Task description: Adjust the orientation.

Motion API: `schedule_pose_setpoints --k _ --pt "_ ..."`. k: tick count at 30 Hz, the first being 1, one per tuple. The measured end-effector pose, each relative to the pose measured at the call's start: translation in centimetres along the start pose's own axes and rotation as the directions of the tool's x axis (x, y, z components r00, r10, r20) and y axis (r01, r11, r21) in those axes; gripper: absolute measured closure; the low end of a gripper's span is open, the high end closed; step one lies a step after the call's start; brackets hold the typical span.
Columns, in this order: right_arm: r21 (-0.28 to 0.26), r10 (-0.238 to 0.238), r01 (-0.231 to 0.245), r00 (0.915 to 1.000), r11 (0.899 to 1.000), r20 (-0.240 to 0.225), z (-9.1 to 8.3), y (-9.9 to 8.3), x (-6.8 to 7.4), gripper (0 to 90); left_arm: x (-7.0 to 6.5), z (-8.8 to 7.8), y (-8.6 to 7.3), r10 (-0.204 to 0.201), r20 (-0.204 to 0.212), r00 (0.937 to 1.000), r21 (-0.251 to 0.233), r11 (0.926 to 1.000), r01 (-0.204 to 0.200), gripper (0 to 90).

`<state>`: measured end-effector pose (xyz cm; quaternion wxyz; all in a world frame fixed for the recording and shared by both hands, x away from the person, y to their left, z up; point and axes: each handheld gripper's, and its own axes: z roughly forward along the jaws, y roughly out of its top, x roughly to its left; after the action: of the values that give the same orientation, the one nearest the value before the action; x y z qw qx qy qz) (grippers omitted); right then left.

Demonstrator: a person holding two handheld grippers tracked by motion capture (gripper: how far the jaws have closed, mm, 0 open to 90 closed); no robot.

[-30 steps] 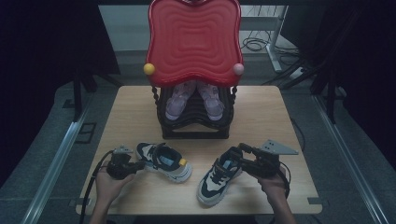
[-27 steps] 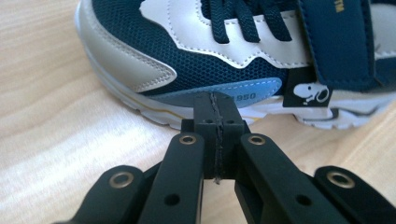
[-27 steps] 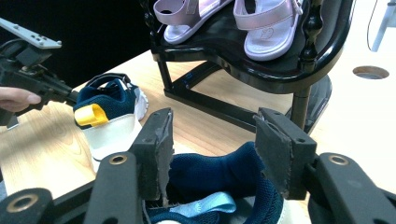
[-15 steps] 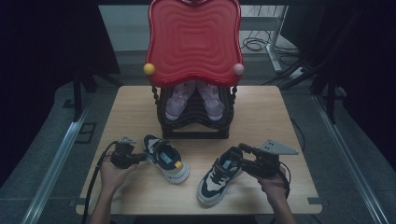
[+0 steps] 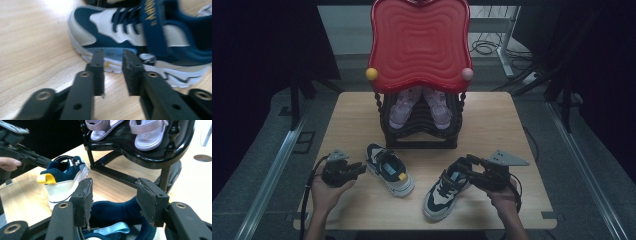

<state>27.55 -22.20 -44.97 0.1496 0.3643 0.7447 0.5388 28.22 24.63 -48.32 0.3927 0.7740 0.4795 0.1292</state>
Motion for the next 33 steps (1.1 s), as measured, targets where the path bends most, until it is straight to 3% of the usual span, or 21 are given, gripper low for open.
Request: schedule_pose_setpoints --k 8,15,18,20,22,29,33 --pt "0.021 -0.023 0.023 0.9997 1.0 -0.013 0.6 0.0 0.7 53.7 -1.2 -2.1 0.6 0.009 0.061 0.9981 -0.076 0.9971 -0.005 53.8" --pt "0.02 0.003 -0.003 0.9997 1.0 -0.025 0.7 0.0 0.5 58.6 -1.9 -2.6 0.8 0.023 0.103 0.9944 -0.102 0.9947 -0.012 45.5" --pt "0.022 0.015 -0.014 0.9996 1.0 -0.023 0.5 0.0 0.3 67.4 -1.9 -2.5 0.8 0.032 0.115 0.9928 -0.096 0.9951 -0.021 42.9" --pt "0.009 0.015 -0.015 0.9999 1.0 0.001 0.3 0.1 0.3 80.8 -1.9 -2.6 0.8 0.033 0.111 0.9932 -0.095 0.9952 -0.023 42.1" --pt "-0.003 0.025 -0.025 0.9997 1.0 -0.007 0.1 0.1 0.1 89.5 -1.9 -2.8 0.8 0.037 0.109 0.9934 -0.1 0.9946 -0.026 41.5" --pt "0.044 -0.04 0.041 0.9985 0.998 -0.037 1.0 0.6 0.9 89.9 -1.8 -3.1 0.8 0.028 0.111 0.9935 -0.104 0.9945 -0.017 41.0" --pt "0.084 -0.05 0.055 0.9973 0.995 -0.053 2.1 1.3 1.6 89.8 -1.7 -3.0 0.9 0.027 0.121 0.9923 -0.1 0.9948 -0.015 40.7"
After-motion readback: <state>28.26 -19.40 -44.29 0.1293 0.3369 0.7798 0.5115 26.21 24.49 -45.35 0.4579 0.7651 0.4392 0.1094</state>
